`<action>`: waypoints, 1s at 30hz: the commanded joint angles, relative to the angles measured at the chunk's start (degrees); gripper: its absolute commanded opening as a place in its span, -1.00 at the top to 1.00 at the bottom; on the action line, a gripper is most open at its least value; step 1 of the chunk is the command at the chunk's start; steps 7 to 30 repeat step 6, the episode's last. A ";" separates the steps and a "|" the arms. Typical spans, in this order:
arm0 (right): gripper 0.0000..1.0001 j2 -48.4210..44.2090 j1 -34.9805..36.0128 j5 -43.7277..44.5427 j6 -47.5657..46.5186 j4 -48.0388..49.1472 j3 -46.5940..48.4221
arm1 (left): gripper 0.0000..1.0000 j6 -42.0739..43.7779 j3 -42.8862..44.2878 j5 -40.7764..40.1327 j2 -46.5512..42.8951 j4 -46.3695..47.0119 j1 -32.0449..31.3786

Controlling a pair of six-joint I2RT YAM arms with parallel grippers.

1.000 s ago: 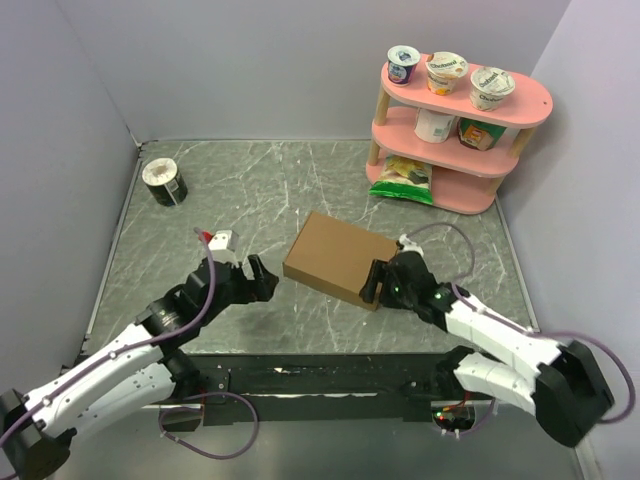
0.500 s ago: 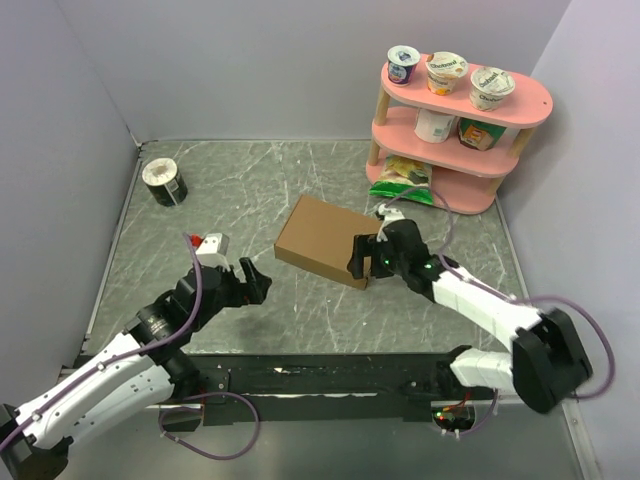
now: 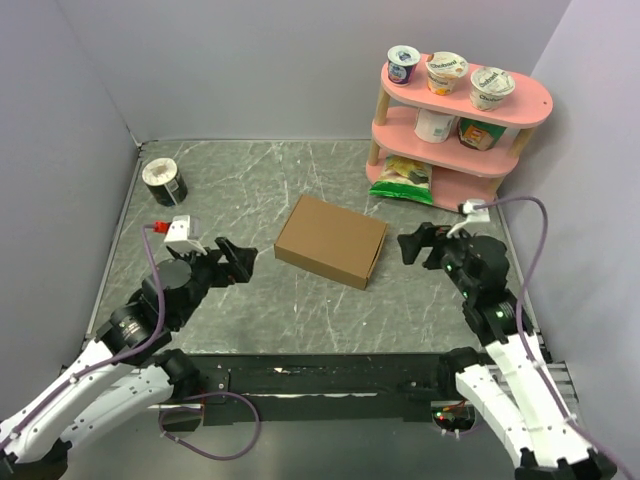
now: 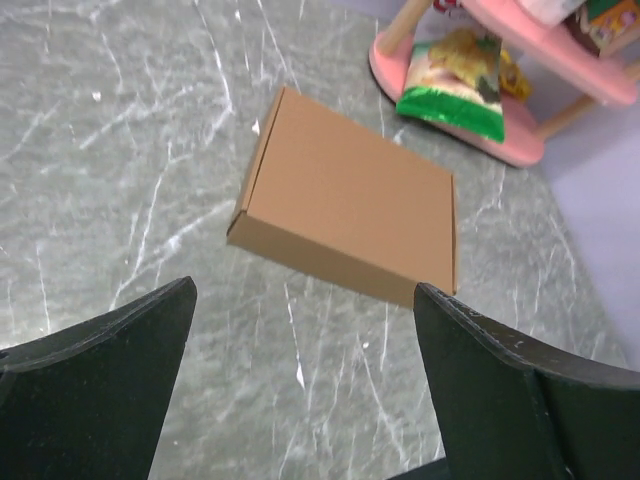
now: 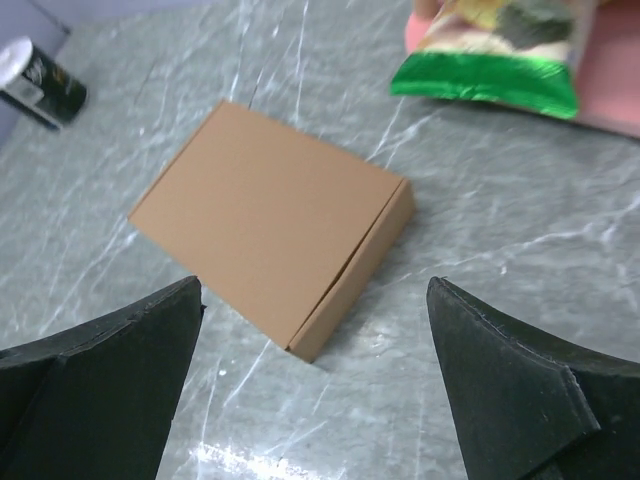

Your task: Fold the paper box

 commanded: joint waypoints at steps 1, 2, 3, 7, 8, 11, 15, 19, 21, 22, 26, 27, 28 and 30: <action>-1.00 -3.31 -2.43 -2.25 -1.14 -2.99 0.46 | -0.92 1.54 1.97 -3.52 -0.35 0.56 0.37; -1.00 -3.49 -2.78 -2.51 -1.14 -3.09 0.29 | -0.92 1.36 1.96 -3.96 -0.09 0.83 0.28; -1.00 -3.93 -2.87 -2.60 -0.96 -3.17 0.20 | -0.92 0.84 2.14 -4.13 0.17 0.57 0.28; -0.99 -4.89 -3.14 -2.52 -0.61 -3.35 -0.24 | -0.92 0.05 3.37 -4.49 1.58 -1.10 0.28; -0.99 -4.89 -3.14 -2.52 -0.61 -3.35 -0.24 | -0.92 0.05 3.37 -4.49 1.58 -1.10 0.28; -0.99 -4.89 -3.14 -2.52 -0.61 -3.35 -0.24 | -0.92 0.05 3.37 -4.49 1.58 -1.10 0.28; -0.99 -4.89 -3.14 -2.52 -0.61 -3.35 -0.24 | -0.92 0.05 3.37 -4.49 1.58 -1.10 0.28; -0.99 -4.89 -3.14 -2.52 -0.61 -3.35 -0.24 | -0.92 0.05 3.37 -4.49 1.58 -1.10 0.28; -0.99 -4.89 -3.14 -2.52 -0.61 -3.35 -0.24 | -0.92 0.05 3.37 -4.49 1.58 -1.10 0.28; -0.99 -4.89 -3.14 -2.52 -0.61 -3.35 -0.24 | -0.92 0.05 3.37 -4.49 1.58 -1.10 0.28; -0.99 -4.89 -3.14 -2.52 -0.61 -3.35 -0.24 | -0.92 0.05 3.37 -4.49 1.58 -1.10 0.28; -0.99 -4.89 -3.14 -2.52 -0.61 -3.35 -0.24 | -0.92 0.05 3.37 -4.49 1.58 -1.10 0.28; -0.99 -4.89 -3.14 -2.52 -0.61 -3.35 -0.24 | -0.92 0.05 3.37 -4.49 1.58 -1.10 0.28; -0.99 -4.89 -3.14 -2.52 -0.61 -3.35 -0.24 | -0.92 0.05 3.37 -4.49 1.58 -1.10 0.28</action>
